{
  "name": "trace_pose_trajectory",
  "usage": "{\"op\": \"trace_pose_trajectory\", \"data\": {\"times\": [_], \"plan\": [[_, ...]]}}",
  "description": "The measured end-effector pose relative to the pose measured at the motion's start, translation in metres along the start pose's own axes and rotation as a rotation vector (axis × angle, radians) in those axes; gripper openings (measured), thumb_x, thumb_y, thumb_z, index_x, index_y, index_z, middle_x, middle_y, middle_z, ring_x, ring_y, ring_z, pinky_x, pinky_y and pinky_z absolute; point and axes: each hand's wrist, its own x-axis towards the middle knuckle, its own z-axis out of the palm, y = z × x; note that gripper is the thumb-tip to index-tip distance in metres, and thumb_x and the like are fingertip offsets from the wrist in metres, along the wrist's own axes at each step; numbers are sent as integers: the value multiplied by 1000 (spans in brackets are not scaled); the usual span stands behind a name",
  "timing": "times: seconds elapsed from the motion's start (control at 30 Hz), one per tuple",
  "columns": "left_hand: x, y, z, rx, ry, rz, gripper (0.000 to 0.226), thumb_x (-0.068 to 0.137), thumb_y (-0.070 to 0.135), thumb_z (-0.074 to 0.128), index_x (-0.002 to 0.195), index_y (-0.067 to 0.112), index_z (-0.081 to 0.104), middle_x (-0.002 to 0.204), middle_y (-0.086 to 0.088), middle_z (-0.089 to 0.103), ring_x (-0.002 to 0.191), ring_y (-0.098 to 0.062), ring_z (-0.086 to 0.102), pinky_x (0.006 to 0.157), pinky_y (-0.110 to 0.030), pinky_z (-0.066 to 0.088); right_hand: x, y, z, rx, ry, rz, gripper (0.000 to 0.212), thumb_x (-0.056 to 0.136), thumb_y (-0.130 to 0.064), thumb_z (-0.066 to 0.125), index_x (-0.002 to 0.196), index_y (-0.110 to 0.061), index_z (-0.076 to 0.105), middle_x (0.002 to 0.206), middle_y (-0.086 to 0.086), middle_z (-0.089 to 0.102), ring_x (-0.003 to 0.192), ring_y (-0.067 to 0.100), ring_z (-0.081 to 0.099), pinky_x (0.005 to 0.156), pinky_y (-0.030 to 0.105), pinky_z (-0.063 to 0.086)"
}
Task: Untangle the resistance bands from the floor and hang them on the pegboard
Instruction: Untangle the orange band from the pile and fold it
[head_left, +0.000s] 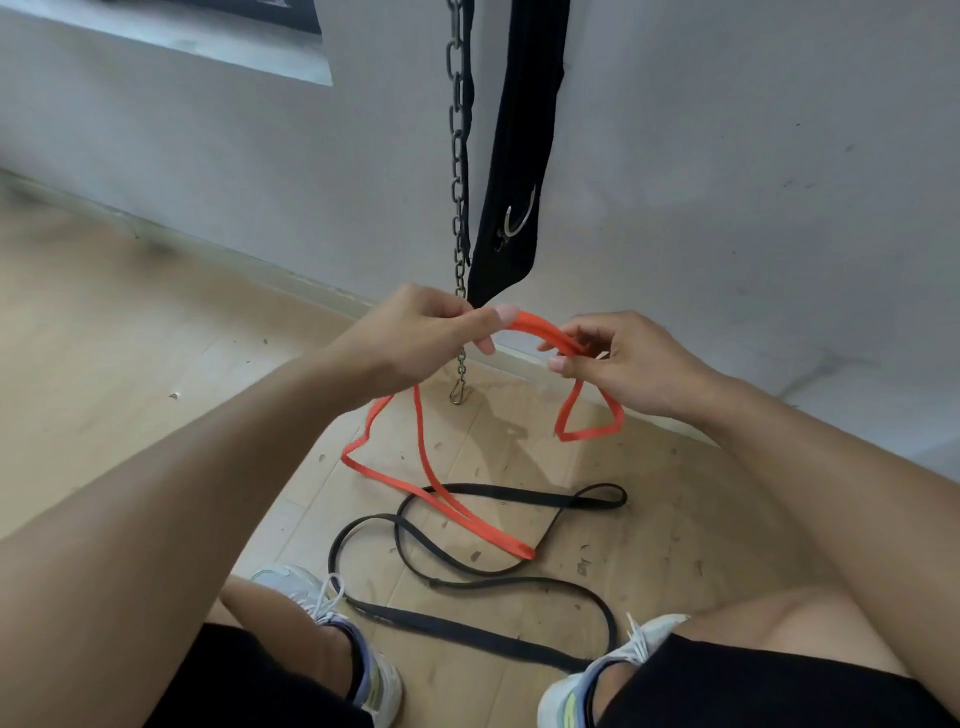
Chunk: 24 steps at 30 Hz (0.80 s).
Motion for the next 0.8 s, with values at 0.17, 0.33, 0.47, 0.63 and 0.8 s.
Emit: {"op": "trace_pose_trajectory", "data": {"times": [0.17, 0.33, 0.47, 0.63, 0.8], "plan": [[0, 3, 7, -25, -21, 23, 45, 93, 59, 60, 78, 19, 75, 65, -6, 45, 60, -19, 39, 66, -36, 33, -8, -6, 2, 18, -11, -45, 9, 95, -37, 72, 103, -40, 76, 89, -9, 75, 83, 8, 68, 79, 30, 55], [-2, 3, 18, -27, -86, 6, 41, 93, 54, 63, 81, 17, 76, 61, -3, 43, 59, -18, 37, 54, -27, 32, -15, -18, 7, 84, -17, -151, 14, 94, -37, 74, 108, -40, 78, 86, -8, 76, 80, 18, 70, 77, 42, 59], [-1, 4, 21, -13, -28, 15, 30, 90, 42, 72, 76, 16, 76, 69, -6, 53, 69, -20, 48, 66, -34, 38, -13, -15, 3, 149, -195, -85, 20, 94, -24, 76, 109, -37, 78, 93, -4, 79, 90, 16, 75, 93, 43, 59], [5, 2, 7, -28, 126, -39, 28, 89, 39, 71, 66, 24, 74, 77, -17, 62, 72, -24, 53, 67, -36, 40, -6, 10, -5, 6, -484, 107, 24, 90, -2, 71, 107, -18, 77, 97, 0, 81, 97, 15, 77, 101, 38, 57], [11, -3, -5, -47, 241, -100, 33, 91, 36, 69, 59, 25, 71, 73, -9, 58, 75, -31, 61, 71, -38, 48, 1, 18, -23, 265, -459, 185, 9, 89, -3, 60, 91, -7, 67, 87, 12, 73, 96, 28, 76, 92, 37, 56]]}}
